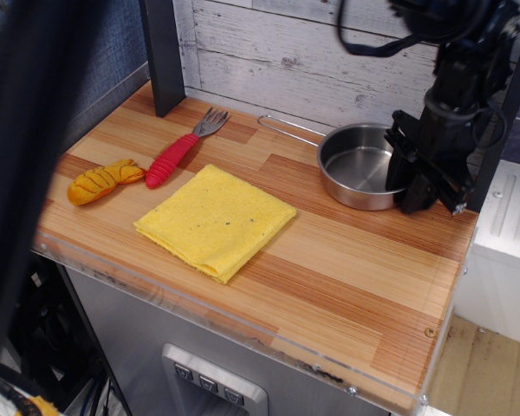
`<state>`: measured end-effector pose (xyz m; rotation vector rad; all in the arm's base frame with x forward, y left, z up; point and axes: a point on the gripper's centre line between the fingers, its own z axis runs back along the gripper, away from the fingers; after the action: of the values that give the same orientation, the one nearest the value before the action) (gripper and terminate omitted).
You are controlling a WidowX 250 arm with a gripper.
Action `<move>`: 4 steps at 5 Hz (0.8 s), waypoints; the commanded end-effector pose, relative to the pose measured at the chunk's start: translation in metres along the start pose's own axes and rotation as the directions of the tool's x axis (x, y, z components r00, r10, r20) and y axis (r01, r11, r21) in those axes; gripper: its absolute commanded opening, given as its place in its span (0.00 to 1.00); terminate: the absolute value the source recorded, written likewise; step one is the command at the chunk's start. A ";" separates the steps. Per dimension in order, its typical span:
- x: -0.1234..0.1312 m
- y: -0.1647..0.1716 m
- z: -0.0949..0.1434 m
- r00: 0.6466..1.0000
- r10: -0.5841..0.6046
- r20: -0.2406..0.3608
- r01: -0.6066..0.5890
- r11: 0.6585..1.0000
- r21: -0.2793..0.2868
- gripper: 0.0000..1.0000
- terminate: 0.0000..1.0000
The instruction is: Put the pot above the napkin.
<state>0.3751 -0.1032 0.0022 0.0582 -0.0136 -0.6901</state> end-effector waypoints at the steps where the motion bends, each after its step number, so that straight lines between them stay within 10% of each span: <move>1: -0.059 0.040 0.050 0.982 0.143 0.120 -0.142 0.990 -0.017 1.00 0.00; 4: -0.096 0.058 0.115 0.900 0.360 0.245 -0.352 0.933 -0.078 1.00 0.00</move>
<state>0.3398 -0.0068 0.1073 -0.0760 -0.2004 -0.3247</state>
